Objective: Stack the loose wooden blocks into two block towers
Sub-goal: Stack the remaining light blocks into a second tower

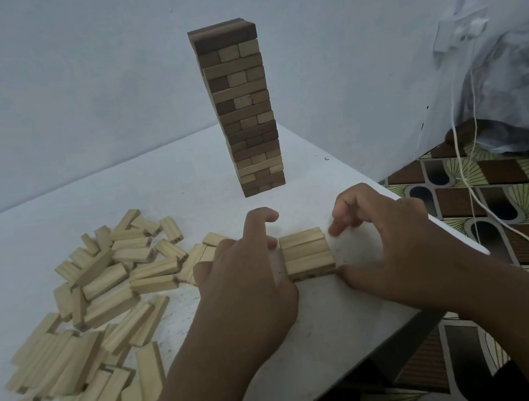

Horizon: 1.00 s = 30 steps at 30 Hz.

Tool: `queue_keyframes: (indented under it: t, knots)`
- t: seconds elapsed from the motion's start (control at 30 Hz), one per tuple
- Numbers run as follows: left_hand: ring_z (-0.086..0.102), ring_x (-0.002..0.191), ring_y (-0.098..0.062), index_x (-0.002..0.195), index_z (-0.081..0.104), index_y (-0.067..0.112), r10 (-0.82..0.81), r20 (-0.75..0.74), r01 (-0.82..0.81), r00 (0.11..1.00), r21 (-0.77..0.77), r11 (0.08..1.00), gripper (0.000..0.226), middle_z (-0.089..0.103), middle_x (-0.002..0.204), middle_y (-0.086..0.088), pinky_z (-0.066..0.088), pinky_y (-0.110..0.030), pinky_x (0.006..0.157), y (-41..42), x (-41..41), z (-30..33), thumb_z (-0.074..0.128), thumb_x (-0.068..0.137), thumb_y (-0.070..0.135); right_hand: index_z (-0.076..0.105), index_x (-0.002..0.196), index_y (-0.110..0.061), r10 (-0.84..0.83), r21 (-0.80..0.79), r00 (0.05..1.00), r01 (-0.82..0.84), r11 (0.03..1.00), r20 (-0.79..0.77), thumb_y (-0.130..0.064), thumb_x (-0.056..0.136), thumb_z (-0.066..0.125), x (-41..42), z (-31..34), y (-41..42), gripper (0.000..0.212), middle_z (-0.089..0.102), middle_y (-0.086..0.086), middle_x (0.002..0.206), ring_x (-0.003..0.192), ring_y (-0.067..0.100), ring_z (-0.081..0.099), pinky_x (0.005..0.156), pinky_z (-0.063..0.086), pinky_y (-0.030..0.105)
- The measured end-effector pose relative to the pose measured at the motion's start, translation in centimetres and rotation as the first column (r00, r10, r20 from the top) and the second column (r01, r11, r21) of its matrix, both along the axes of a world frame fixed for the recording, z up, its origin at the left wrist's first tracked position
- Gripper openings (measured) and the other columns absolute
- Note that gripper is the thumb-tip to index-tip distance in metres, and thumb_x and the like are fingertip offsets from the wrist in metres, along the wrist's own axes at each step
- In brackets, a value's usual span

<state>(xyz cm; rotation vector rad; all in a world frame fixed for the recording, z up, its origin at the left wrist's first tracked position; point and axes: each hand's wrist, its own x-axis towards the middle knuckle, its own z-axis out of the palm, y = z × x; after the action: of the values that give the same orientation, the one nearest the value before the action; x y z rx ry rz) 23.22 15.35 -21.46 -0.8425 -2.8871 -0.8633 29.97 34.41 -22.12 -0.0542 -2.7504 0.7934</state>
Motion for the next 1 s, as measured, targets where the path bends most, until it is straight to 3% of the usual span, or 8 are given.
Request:
queue_keyframes:
  t: [0.07, 0.33, 0.47, 0.6, 0.7, 0.87, 1.0]
  knots:
    - [0.044, 0.108, -0.002, 0.13, 0.017, 0.048, 0.01, -0.002, -0.01, 1.0, 0.001, 1.0, 0.069, 0.053, 0.118, 0.025, 0.019, -0.031, 0.091, 0.03, 0.0, 0.0, 0.064, 0.085, 0.026, 0.046, 0.102, -0.038, 0.002, -0.005, 1.0, -0.002, 1.0, -0.006, -0.033, 0.065, 0.077, -0.02, -0.21, -0.05, 0.048, 0.058, -0.025, 0.097, 0.102, -0.005, 0.049, 0.093, 0.022, 0.025]
    - [0.047, 0.111, -0.003, 0.13, 0.018, 0.049, 0.034, 0.023, -0.034, 0.999, 0.019, 0.999, 0.068, 0.052, 0.111, 0.027, 0.019, -0.03, 0.092, 0.15, -0.02, -0.06, 0.064, 0.086, 0.025, 0.04, 0.105, -0.041, 0.016, -0.02, 1.0, -0.016, 1.0, -0.014, -0.038, 0.065, 0.07, -0.23, -0.64, -0.21, 0.051, 0.062, -0.024, 0.097, 0.103, -0.004, 0.052, 0.094, 0.014, 0.012]
    - [0.048, 0.108, -0.001, 0.129, 0.019, 0.05, 0.029, 0.035, -0.03, 0.999, 0.036, 0.999, 0.066, 0.055, 0.109, 0.026, 0.019, -0.031, 0.092, -0.08, 0.01, 0.06, 0.065, 0.085, 0.03, 0.044, 0.104, -0.04, 0.004, 0.005, 0.999, -0.004, 1.0, -0.033, -0.045, 0.063, 0.07, -0.32, -0.72, -0.13, 0.049, 0.058, -0.029, 0.096, 0.102, -0.006, 0.05, 0.092, 0.02, 0.024]
    - [0.05, 0.1, 0.0, 0.126, 0.021, 0.05, 0.036, 0.029, -0.037, 0.999, 0.042, 0.998, 0.064, 0.056, 0.1, 0.025, 0.031, -0.036, 0.099, -0.22, -0.02, 0.25, 0.067, 0.084, 0.036, 0.047, 0.104, -0.037, 0.006, -0.004, 0.996, -0.006, 1.0, -0.084, -0.047, 0.065, 0.07, -0.22, -0.56, -0.28, 0.046, 0.054, -0.029, 0.1, 0.104, -0.006, 0.045, 0.093, 0.02, 0.019]
    - [0.051, 0.092, 0.004, 0.125, 0.023, 0.049, 0.035, 0.033, -0.036, 0.999, 0.038, 0.999, 0.064, 0.056, 0.094, 0.024, 0.038, -0.042, 0.102, -0.07, -0.04, 0.3, 0.068, 0.083, 0.033, 0.047, 0.104, -0.038, 0.012, -0.024, 0.996, -0.014, 1.0, -0.086, -0.048, 0.066, 0.068, -0.29, -0.51, -0.52, 0.044, 0.059, -0.026, 0.097, 0.104, -0.002, 0.049, 0.095, 0.022, 0.023]
    - [0.051, 0.089, 0.007, 0.126, 0.025, 0.048, 0.039, 0.043, -0.04, 0.998, 0.046, 0.998, 0.062, 0.057, 0.093, 0.024, 0.037, -0.04, 0.101, -0.13, 0.01, 0.24, 0.067, 0.083, 0.033, 0.046, 0.105, -0.038, 0.017, -0.038, 0.996, -0.02, 0.999, -0.091, -0.047, 0.067, 0.068, -0.27, -0.58, -0.62, 0.045, 0.061, -0.025, 0.096, 0.104, 0.001, 0.053, 0.096, 0.023, 0.029]
    - [0.049, 0.097, 0.002, 0.124, 0.023, 0.05, 0.046, 0.058, -0.049, 0.997, 0.053, 0.997, 0.064, 0.052, 0.1, 0.025, 0.033, -0.038, 0.1, -0.18, 0.04, 0.29, 0.068, 0.082, 0.034, 0.048, 0.103, -0.037, 0.012, -0.031, 0.995, -0.015, 0.999, -0.096, -0.052, 0.066, 0.066, -0.31, -0.64, -0.54, 0.043, 0.059, -0.027, 0.096, 0.103, -0.001, 0.051, 0.095, 0.023, 0.027]
